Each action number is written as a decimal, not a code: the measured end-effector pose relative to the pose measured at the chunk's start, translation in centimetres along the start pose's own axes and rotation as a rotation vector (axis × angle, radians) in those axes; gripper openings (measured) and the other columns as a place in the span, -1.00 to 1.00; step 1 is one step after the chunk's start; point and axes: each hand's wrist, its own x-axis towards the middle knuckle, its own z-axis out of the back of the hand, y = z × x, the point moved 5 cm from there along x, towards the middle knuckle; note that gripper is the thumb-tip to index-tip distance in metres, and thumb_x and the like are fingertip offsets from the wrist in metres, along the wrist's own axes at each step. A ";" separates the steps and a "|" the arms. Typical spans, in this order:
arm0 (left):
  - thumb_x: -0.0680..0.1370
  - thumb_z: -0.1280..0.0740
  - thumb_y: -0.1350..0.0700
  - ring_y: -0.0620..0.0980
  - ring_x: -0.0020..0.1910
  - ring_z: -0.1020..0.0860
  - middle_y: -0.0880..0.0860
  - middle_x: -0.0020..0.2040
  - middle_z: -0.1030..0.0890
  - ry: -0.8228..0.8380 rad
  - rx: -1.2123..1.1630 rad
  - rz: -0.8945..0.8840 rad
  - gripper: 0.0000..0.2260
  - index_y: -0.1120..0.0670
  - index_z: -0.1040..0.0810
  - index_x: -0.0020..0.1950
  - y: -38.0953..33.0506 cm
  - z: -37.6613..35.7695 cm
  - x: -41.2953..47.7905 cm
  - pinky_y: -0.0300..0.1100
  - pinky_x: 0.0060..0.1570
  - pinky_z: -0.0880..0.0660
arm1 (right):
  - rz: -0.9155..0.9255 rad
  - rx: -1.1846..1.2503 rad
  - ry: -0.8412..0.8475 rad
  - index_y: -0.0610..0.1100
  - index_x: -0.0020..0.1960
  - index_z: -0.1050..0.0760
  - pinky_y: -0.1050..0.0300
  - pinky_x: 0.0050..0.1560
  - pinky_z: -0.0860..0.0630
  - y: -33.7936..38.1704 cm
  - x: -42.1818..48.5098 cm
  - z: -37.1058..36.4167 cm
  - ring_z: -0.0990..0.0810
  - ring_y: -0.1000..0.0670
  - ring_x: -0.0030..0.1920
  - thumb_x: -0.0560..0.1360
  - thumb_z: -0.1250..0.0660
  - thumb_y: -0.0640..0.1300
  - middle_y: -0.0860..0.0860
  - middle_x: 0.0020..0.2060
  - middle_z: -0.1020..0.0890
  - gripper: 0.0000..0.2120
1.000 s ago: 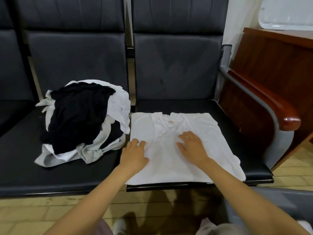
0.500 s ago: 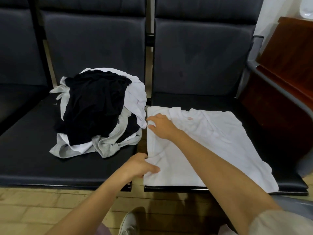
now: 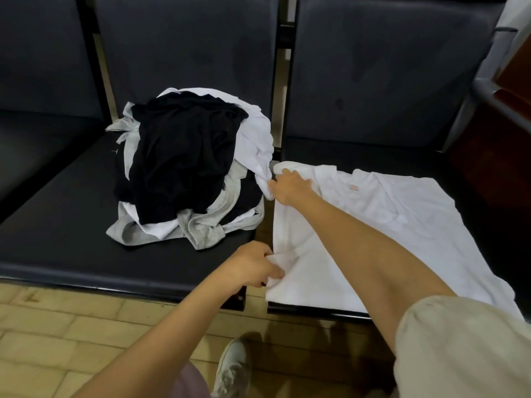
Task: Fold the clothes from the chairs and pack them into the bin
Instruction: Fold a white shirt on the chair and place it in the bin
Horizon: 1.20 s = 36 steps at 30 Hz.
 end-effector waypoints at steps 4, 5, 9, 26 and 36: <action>0.46 -0.44 0.15 -0.06 -0.16 -0.56 0.01 -0.13 -0.57 -0.008 -0.004 -0.027 -0.90 0.07 -0.53 -0.13 -0.8 0.1 -0.1 -0.18 -0.12 -0.56 | 0.032 0.194 -0.067 -0.14 0.50 -0.22 -0.11 0.43 -0.22 -1.4 -0.6 1.2 -0.26 -0.13 0.44 0.66 -0.06 -0.06 -0.12 0.46 -0.28 -0.58; 0.47 -0.43 0.16 -0.07 -0.11 -0.58 0.00 -0.10 -0.59 0.001 -0.045 -0.027 -0.91 0.07 -0.53 -0.12 -1.0 0.1 -0.3 -0.17 -0.08 -0.58 | 0.058 0.299 -0.098 -0.17 0.45 -0.30 -0.02 0.39 -0.28 -1.5 -0.5 1.6 -0.34 -0.12 0.39 0.66 -0.08 -0.08 -0.14 0.41 -0.36 -0.61; 0.50 -0.39 0.21 -0.06 -0.03 -0.63 0.03 0.02 -0.65 0.072 -0.267 -0.084 -0.87 0.12 -0.57 0.04 -3.4 -0.5 -1.3 -0.18 -0.13 -0.61 | 0.099 0.669 -0.297 -0.15 0.26 -0.53 0.17 0.15 -0.37 -4.5 -2.7 5.5 -0.49 0.01 0.15 0.63 -0.13 -0.10 0.00 0.13 -0.54 -0.69; 0.57 -0.31 0.00 -0.07 0.05 -0.52 -0.04 0.08 -0.55 0.061 0.217 -0.311 -0.79 0.05 -0.54 0.15 -11.1 -11.2 0.3 -0.22 0.07 -0.47 | -0.128 0.275 -0.220 -0.05 0.22 -0.51 -0.04 0.26 -0.41 -23.0 -7.5 3.4 -0.41 -0.18 0.31 0.57 -0.25 -0.01 -0.09 0.26 -0.46 -0.74; 0.63 -0.16 0.07 0.12 0.17 -0.42 0.12 0.21 -0.48 -0.119 0.752 -0.742 -0.72 0.13 -0.48 0.28 -16.8 -20.9 0.6 -0.08 0.09 -0.30 | -0.329 0.174 -0.209 -0.11 0.42 -0.34 -0.04 0.33 -0.32 -33.8 -12.8 3.8 -0.27 -0.21 0.39 0.57 -0.29 -0.03 -0.18 0.41 -0.27 -0.55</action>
